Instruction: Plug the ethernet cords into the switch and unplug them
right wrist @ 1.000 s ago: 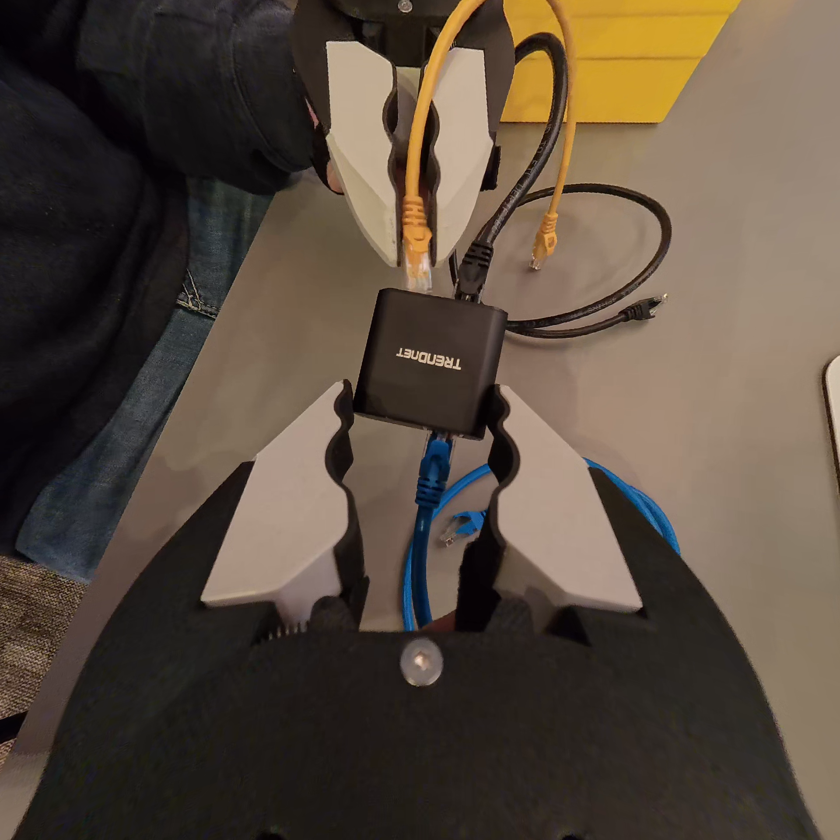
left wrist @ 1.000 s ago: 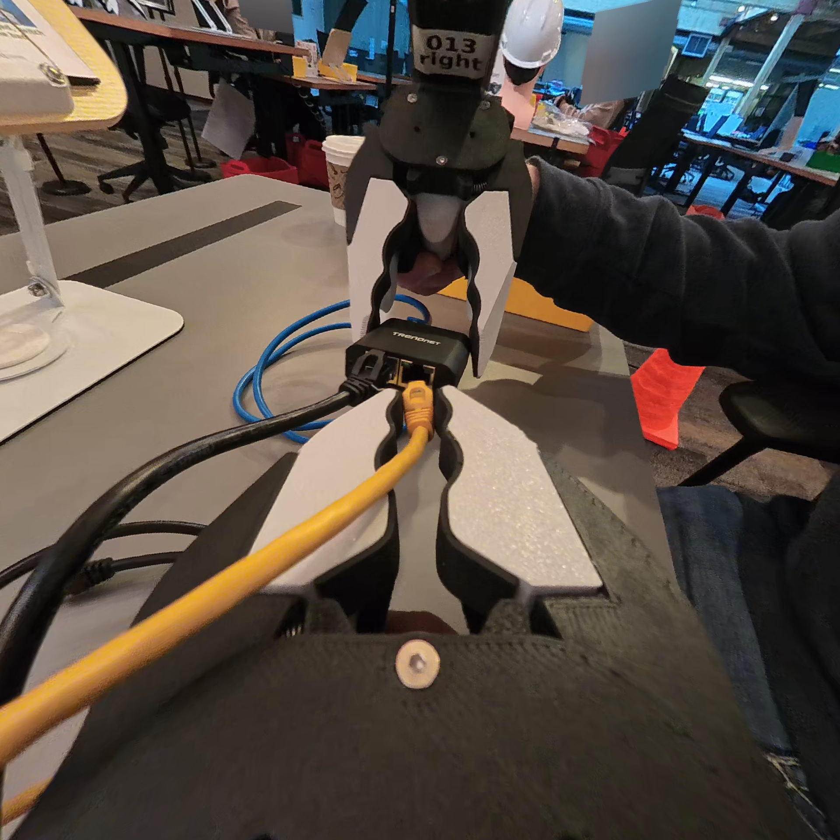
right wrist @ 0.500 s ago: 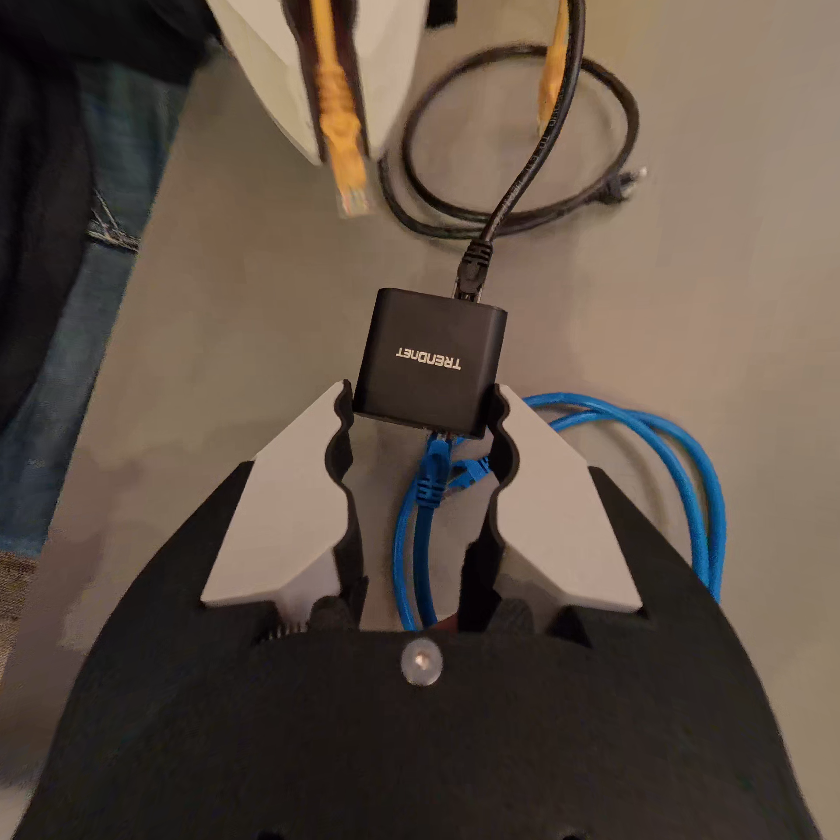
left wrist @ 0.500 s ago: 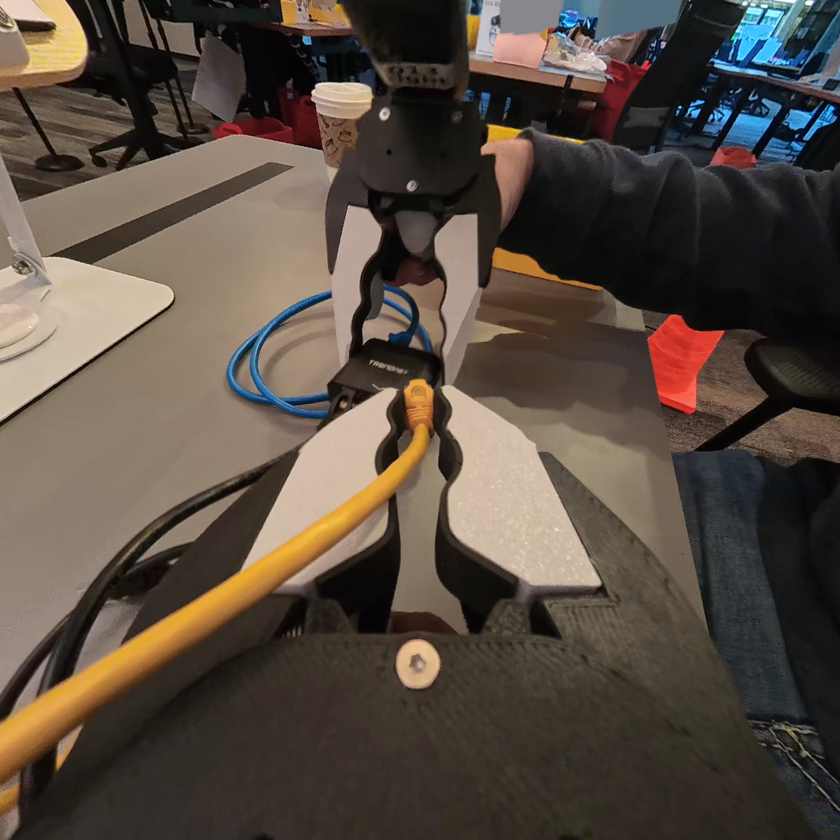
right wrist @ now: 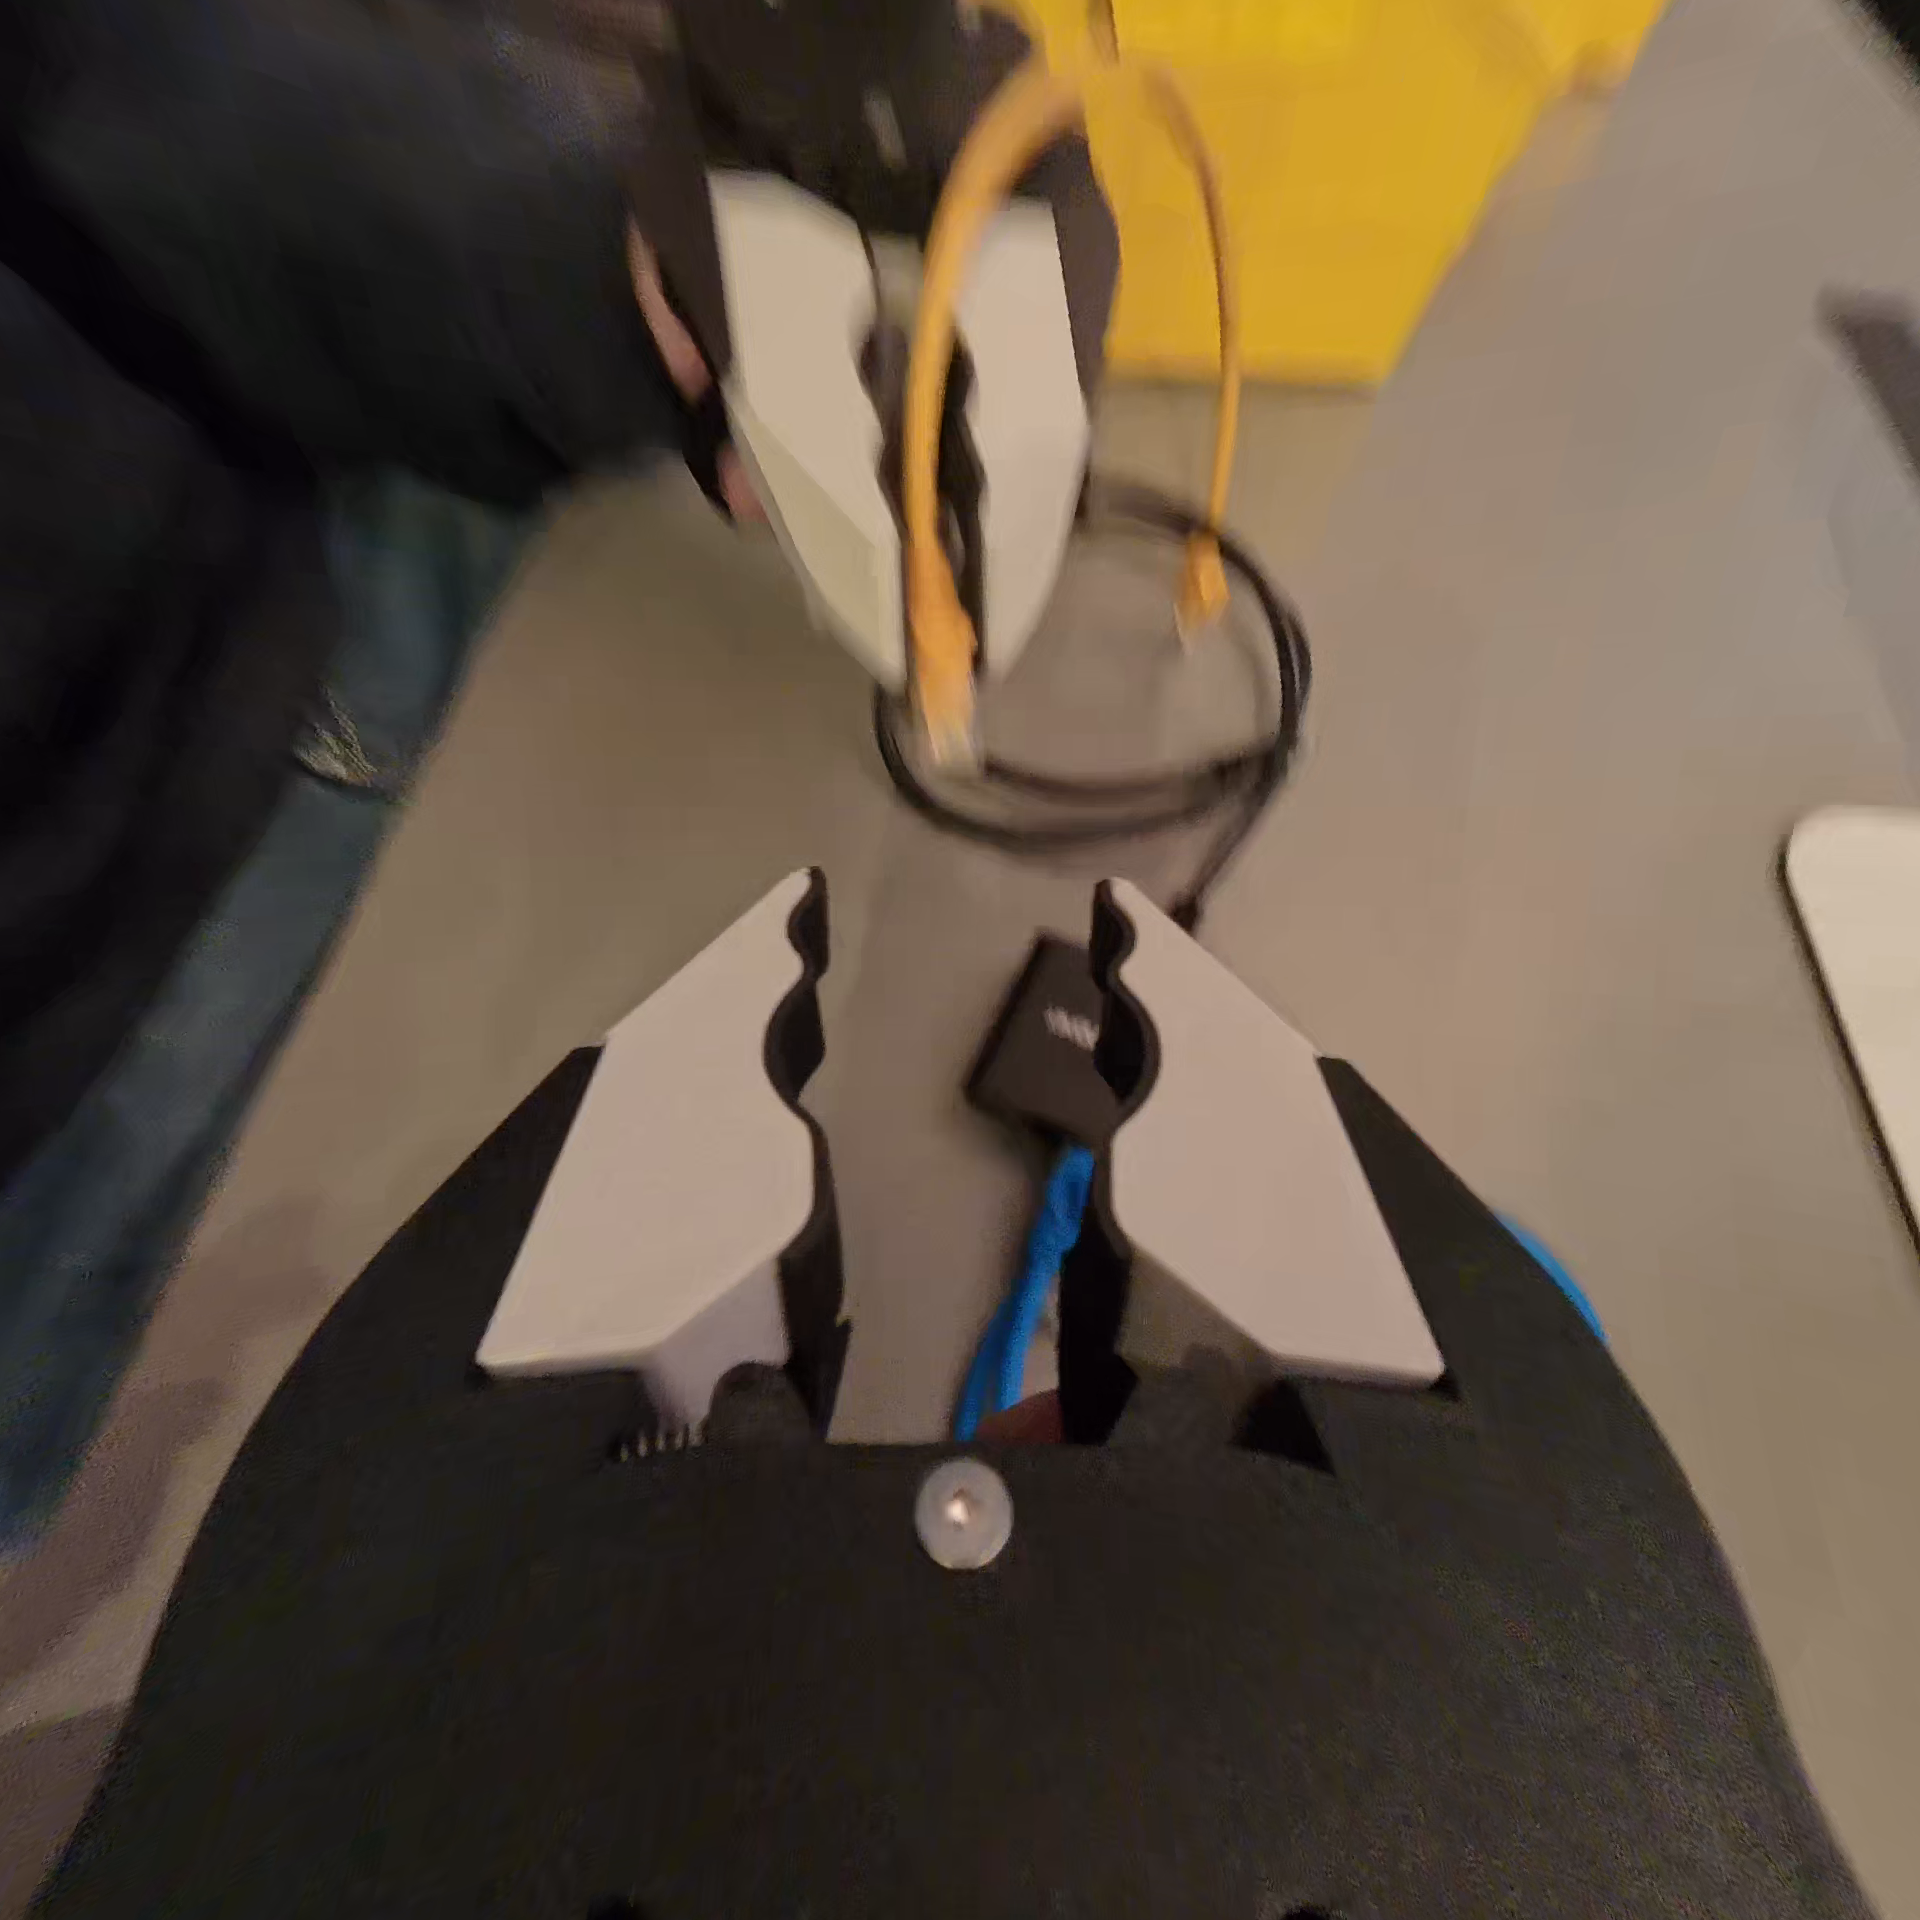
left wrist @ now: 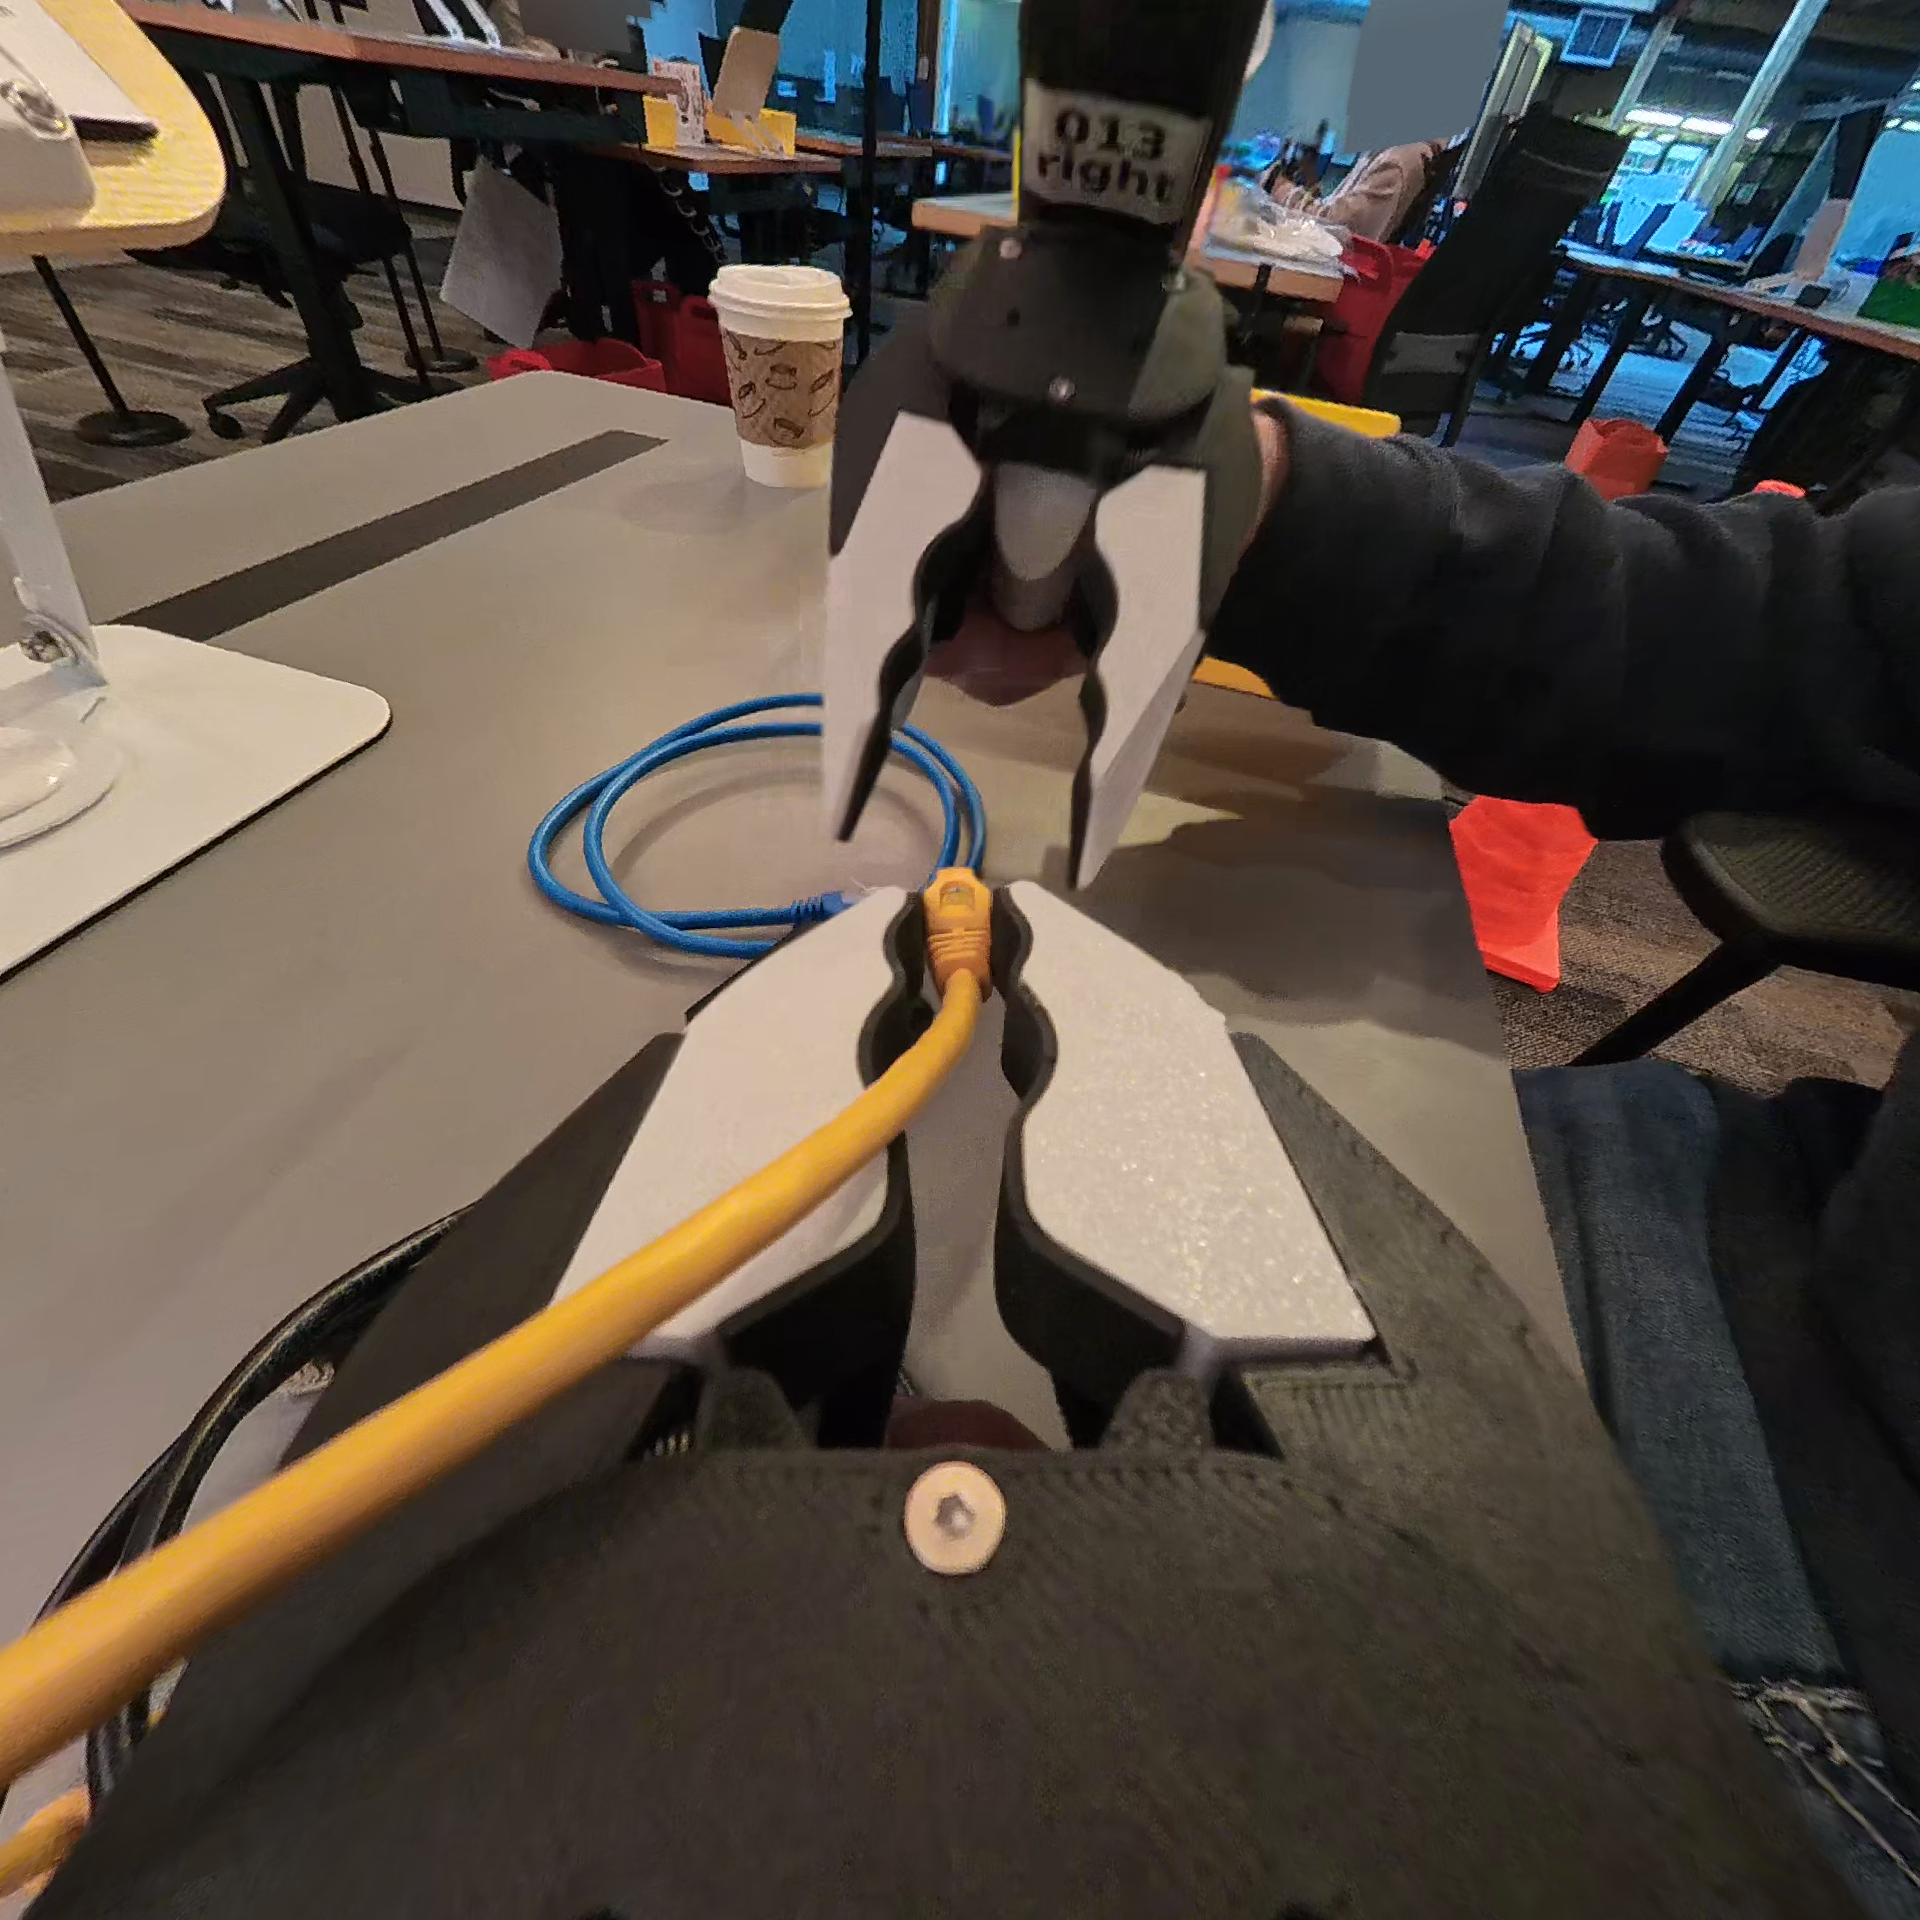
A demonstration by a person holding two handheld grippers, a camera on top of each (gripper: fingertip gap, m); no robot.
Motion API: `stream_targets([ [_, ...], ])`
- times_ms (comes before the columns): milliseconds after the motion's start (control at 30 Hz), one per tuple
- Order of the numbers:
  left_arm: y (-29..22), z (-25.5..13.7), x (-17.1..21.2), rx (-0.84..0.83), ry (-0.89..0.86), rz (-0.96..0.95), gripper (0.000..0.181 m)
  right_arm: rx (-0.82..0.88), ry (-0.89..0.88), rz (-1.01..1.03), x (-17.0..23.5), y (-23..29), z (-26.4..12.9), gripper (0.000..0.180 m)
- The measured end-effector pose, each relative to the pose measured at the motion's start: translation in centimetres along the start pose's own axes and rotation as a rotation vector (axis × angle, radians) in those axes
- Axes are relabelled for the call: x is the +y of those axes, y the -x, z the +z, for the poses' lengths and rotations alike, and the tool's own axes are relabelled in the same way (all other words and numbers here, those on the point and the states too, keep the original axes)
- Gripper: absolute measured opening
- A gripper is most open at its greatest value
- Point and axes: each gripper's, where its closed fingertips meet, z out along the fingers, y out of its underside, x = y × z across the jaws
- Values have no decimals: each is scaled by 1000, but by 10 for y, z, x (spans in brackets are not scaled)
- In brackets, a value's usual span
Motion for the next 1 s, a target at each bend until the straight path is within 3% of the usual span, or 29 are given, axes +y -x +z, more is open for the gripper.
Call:
stream_targets([
  [100, -5, 2, -4, 17, -14, 10, 12, -62, -92, 2, -25, 12, 4, 44],
  [233, -10, 1, -11, 37, -46, 13, 12, -66, -93, -7, -27, 11, 12, 15],
  [300, -13, 1, -14, 49, -59, 15, 12, -81, -112, -15, -31, 14, 12, 11],
  [733, -13, -4, -22, 20, -91, 25, 11, -83, -134, -4, -33, 13, -1, 11],
  [900, -12, -5, -20, 31, -94, 7, 10, -81, -130, 10, -33, 12, 0, 11],
  [1000, -5, -11, -17, 5, -82, 5, 10, -7, -107, 81, -21, -4, -2, 50],
])
